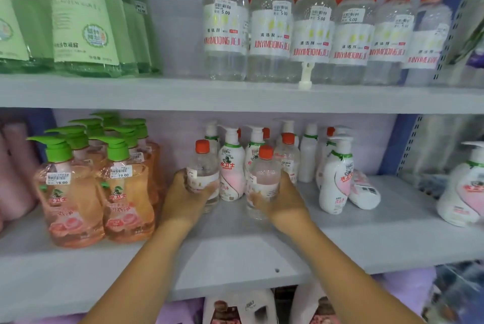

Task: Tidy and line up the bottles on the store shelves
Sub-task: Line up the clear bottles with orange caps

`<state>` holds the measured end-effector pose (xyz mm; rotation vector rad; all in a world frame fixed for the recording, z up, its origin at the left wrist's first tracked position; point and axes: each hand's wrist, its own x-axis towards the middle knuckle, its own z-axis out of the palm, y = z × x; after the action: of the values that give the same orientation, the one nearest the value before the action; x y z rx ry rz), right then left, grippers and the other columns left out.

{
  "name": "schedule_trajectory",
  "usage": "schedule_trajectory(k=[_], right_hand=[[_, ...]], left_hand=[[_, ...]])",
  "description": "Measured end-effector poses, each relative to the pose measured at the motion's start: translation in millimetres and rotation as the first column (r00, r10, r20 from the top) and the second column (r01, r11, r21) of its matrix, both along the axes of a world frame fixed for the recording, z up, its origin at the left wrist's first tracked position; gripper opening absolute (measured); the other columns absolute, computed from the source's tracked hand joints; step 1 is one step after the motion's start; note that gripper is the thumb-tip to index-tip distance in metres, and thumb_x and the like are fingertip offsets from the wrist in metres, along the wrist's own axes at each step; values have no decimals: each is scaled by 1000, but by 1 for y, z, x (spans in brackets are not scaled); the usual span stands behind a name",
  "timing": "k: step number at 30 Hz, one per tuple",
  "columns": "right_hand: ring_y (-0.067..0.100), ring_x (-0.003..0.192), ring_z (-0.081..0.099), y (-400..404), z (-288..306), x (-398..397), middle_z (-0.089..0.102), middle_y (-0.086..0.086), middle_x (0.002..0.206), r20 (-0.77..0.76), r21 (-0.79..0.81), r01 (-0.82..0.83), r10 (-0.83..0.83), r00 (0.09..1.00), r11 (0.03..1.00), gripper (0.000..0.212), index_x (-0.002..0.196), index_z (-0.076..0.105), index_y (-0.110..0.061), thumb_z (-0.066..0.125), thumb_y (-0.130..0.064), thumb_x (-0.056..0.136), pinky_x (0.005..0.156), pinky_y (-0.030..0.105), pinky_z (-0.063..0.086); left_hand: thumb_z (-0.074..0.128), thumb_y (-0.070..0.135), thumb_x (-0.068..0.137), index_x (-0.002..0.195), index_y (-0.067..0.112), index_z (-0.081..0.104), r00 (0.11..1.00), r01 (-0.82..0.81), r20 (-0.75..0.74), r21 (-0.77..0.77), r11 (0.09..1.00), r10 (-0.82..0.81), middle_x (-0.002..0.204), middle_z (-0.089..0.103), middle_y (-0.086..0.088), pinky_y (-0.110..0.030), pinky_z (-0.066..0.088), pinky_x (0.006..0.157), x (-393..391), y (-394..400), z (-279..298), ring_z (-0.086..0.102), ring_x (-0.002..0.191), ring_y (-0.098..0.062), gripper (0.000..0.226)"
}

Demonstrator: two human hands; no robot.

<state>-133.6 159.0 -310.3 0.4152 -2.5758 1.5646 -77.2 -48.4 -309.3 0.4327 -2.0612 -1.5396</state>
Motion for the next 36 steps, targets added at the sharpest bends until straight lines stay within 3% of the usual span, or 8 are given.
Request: schedule_trajectory(k=[4, 7, 13, 16, 20, 24, 32, 36], right_hand=[[-15, 92, 66, 50, 12, 30, 66, -23, 112, 16, -91, -50, 52, 999, 995, 68, 133, 44, -37, 85, -22, 80, 73, 5, 50], [-1, 109, 64, 67, 24, 36, 63, -18, 125, -49, -111, -17, 11, 999, 994, 90, 148, 34, -35, 88, -28, 76, 90, 18, 51], [-2, 93, 71, 97, 35, 34, 75, -17, 102, -48, -110, -126, 121, 991, 986, 49, 112, 56, -45, 85, -26, 78, 86, 28, 60], [-3, 94, 71, 146, 52, 51, 74, -22, 103, -49, -104, -193, 189, 981, 976, 44, 111, 62, -42, 87, -33, 76, 84, 26, 58], [6, 97, 74, 230, 95, 80, 77, -14, 104, -136, -43, -357, 348, 927, 933, 50, 115, 65, -42, 90, -32, 73, 90, 34, 58], [4, 93, 75, 299, 166, 107, 77, -16, 102, -285, -45, -470, 440, 852, 881, 45, 114, 65, -39, 85, -29, 75, 81, 27, 59], [-3, 87, 70, 332, 298, 60, 72, -16, 100, -612, -86, -306, 192, 767, 948, 37, 119, 58, -35, 75, -43, 87, 70, 17, 55], [7, 87, 65, 328, 309, 18, 66, -12, 100, -613, -57, -171, 100, 784, 984, 40, 115, 54, -27, 73, -47, 87, 64, 25, 52]], left_hand=[[87, 11, 77, 104, 30, 59, 992, 126, -24, -16, 992, -127, 84, 71, 13, -5, 47, 53, 35, 17, -1, 64, 66, 16, 44], [91, 15, 72, 119, 46, 57, 983, 178, -40, -37, 983, -179, 96, 75, 18, -9, 52, 61, 47, 31, -5, 70, 80, 6, 65], [93, 18, 69, 116, 44, 58, 979, 180, -78, -85, 980, -186, 97, 75, 23, -16, 56, 66, 72, 100, 14, 73, 85, 1, 64], [95, 24, 66, 118, 46, 61, 976, 167, -121, -121, 979, -182, 102, 76, 21, -21, 56, 77, 95, 142, 31, 73, 91, -2, 66], [101, 33, 52, 100, 67, 63, 956, 149, -223, -202, 968, -193, 97, 77, 21, -6, 51, 66, 138, 215, 77, 72, 85, 5, 70], [78, 54, 44, 95, 67, 64, 904, 68, -388, -282, 957, -179, 91, 77, 20, -25, 58, 65, 162, 281, 143, 73, 77, 1, 54], [79, 59, 74, 118, 36, 59, 832, -106, -542, -359, 927, -115, 95, 72, 17, -19, 56, 65, 85, 336, 272, 68, 78, 9, 53], [79, 64, 72, 114, 40, 55, 883, -192, -468, -420, 887, -31, 94, 70, 17, -42, 60, 80, 31, 335, 283, 69, 86, -5, 54]])
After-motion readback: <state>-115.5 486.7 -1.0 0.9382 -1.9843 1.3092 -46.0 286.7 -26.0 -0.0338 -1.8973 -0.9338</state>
